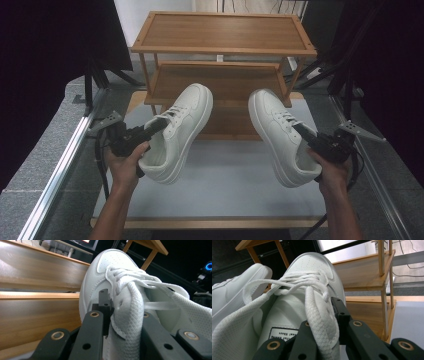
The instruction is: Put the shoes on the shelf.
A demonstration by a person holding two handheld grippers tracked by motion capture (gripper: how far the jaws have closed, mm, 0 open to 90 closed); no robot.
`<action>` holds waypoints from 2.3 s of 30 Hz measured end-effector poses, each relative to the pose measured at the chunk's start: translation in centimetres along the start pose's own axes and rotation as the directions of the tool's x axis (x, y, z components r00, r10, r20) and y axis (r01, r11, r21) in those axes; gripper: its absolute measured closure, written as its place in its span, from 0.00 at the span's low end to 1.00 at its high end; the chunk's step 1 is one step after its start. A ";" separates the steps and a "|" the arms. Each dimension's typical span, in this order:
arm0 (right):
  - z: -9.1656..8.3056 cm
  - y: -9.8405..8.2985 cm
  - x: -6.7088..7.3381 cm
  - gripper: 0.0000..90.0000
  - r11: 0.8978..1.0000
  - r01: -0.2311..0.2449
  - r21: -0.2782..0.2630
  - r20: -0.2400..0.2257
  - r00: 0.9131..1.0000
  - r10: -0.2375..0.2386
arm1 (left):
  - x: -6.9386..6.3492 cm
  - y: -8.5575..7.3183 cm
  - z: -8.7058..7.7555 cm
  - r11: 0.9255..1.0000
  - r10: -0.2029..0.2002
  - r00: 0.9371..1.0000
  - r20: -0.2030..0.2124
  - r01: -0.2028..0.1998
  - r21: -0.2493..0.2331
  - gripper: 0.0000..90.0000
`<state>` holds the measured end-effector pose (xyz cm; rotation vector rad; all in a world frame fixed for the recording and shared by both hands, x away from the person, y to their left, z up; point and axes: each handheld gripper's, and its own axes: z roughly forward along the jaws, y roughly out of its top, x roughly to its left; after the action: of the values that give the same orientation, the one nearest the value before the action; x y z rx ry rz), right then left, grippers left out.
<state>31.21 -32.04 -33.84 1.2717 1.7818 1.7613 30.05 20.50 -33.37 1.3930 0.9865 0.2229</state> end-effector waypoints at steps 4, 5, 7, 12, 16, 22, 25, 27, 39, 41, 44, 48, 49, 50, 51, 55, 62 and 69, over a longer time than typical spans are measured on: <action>0.3 0.5 0.2 0.93 1.000 0.005 0.005 0.010 1.000 -0.005 | -0.1 0.4 0.5 1.000 0.002 1.000 0.003 -0.002 -0.001 0.91; 0.3 0.5 0.2 0.93 1.000 0.005 0.005 0.010 1.000 -0.005 | -0.1 0.4 0.5 1.000 0.002 1.000 0.003 -0.002 -0.001 0.91; 0.5 0.8 0.3 0.94 1.000 0.005 0.010 0.013 1.000 -0.005 | -0.1 0.6 0.8 1.000 0.006 1.000 0.003 -0.006 0.000 0.91; 1.2 1.5 0.5 0.93 1.000 0.002 0.005 0.018 1.000 -0.002 | -0.5 1.2 1.5 1.000 0.029 1.000 -0.001 -0.029 0.011 0.91; 1.7 2.2 0.6 0.93 1.000 -0.002 -0.001 0.022 1.000 0.002 | -0.6 1.8 2.1 0.999 0.037 0.999 0.004 -0.038 0.008 0.91; 2.7 2.9 0.7 0.93 1.000 -0.021 -0.010 0.032 0.999 0.022 | -0.8 2.5 3.3 0.999 0.048 0.999 0.011 -0.048 0.003 0.91; 3.2 3.2 0.8 0.93 1.000 -0.017 -0.011 0.042 0.999 0.017 | -0.8 2.8 3.9 0.999 0.042 0.999 0.029 -0.042 0.005 0.91; 3.7 3.5 0.9 0.93 1.000 -0.022 -0.011 0.048 0.999 0.023 | -0.6 2.9 4.3 1.000 0.028 0.999 0.038 -0.028 0.001 0.91; 5.3 4.7 1.1 0.93 0.999 -0.027 -0.017 0.082 0.996 0.028 | -1.0 4.0 6.1 1.000 0.027 1.000 0.015 -0.027 -0.014 0.91; 5.7 4.9 1.1 0.93 0.999 -0.026 -0.019 0.089 0.996 0.027 | -1.0 4.2 6.5 1.000 0.019 1.000 0.012 -0.019 -0.016 0.91; 6.5 5.3 1.2 0.93 0.999 -0.038 -0.020 0.107 0.993 0.040 | -0.8 4.4 7.4 0.999 -0.010 1.000 0.029 0.010 -0.030 0.91; 7.2 5.6 1.3 0.93 0.999 -0.042 -0.023 0.112 0.993 0.044 | -0.7 4.6 8.2 0.999 -0.022 0.999 0.039 0.023 -0.034 0.91; 7.2 5.6 1.3 0.93 0.999 -0.042 -0.023 0.112 0.993 0.044 | -0.7 4.6 8.2 0.999 -0.022 0.999 0.039 0.023 -0.034 0.91; 7.5 5.8 1.5 0.93 0.999 -0.042 -0.019 0.113 0.993 0.044 | -0.7 4.7 8.5 0.999 -0.022 0.999 0.031 0.023 -0.032 0.91; 7.7 5.9 1.5 0.93 0.999 -0.042 -0.021 0.115 0.992 0.044 | -0.7 4.8 8.6 0.999 -0.023 0.999 0.027 0.024 -0.033 0.91; 8.3 6.0 1.6 0.93 0.998 -0.050 -0.027 0.123 0.991 0.053 | -0.5 5.0 8.8 0.999 -0.031 0.999 0.007 0.032 -0.037 0.91; 9.1 6.1 1.7 0.93 0.997 -0.069 -0.034 0.133 0.988 0.073 | 0.0 5.1 9.2 0.997 -0.056 0.998 -0.008 0.056 -0.048 0.91; 10.0 6.3 1.8 0.93 0.996 -0.076 -0.036 0.156 0.985 0.080 | 0.6 5.2 10.0 0.995 -0.092 0.995 -0.022 0.091 -0.049 0.90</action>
<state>40.09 -25.44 -29.22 1.4431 1.6333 1.6711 39.42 14.94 -30.31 1.3005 1.0563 0.1945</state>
